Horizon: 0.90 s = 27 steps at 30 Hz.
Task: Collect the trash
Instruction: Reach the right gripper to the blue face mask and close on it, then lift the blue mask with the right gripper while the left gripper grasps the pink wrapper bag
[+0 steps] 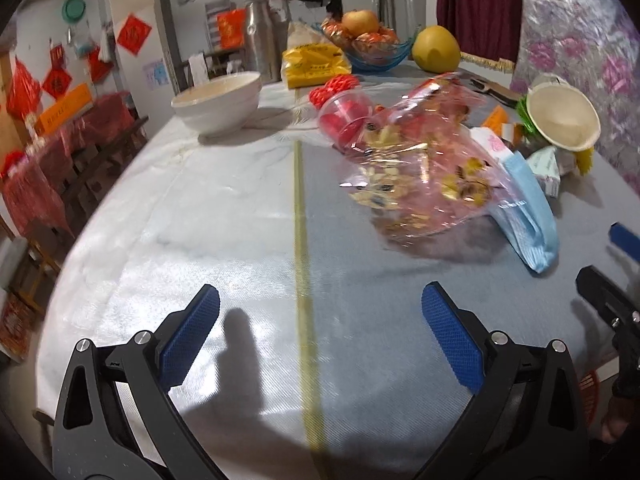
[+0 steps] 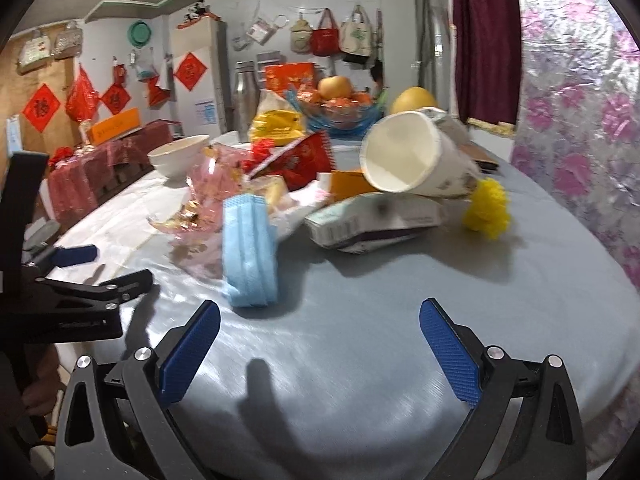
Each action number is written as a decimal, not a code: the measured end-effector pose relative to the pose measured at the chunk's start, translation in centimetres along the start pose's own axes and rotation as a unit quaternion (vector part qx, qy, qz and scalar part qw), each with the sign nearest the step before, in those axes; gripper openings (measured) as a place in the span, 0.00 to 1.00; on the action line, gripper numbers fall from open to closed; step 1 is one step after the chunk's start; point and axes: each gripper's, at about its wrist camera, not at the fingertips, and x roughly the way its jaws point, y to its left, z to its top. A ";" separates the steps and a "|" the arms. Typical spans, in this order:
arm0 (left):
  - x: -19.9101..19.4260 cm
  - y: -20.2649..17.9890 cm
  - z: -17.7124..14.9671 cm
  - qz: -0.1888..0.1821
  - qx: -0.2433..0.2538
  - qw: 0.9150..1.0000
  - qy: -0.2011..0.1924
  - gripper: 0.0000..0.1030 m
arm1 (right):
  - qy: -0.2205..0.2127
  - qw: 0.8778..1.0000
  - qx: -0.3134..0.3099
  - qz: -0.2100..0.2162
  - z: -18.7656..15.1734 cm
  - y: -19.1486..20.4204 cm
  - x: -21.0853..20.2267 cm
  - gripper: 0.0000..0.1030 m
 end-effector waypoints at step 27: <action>-2.6 -2.6 2.0 -0.110 0.034 0.991 -0.067 0.94 | -0.003 0.999 0.015 0.040 0.5 -2.1 0.7 0.29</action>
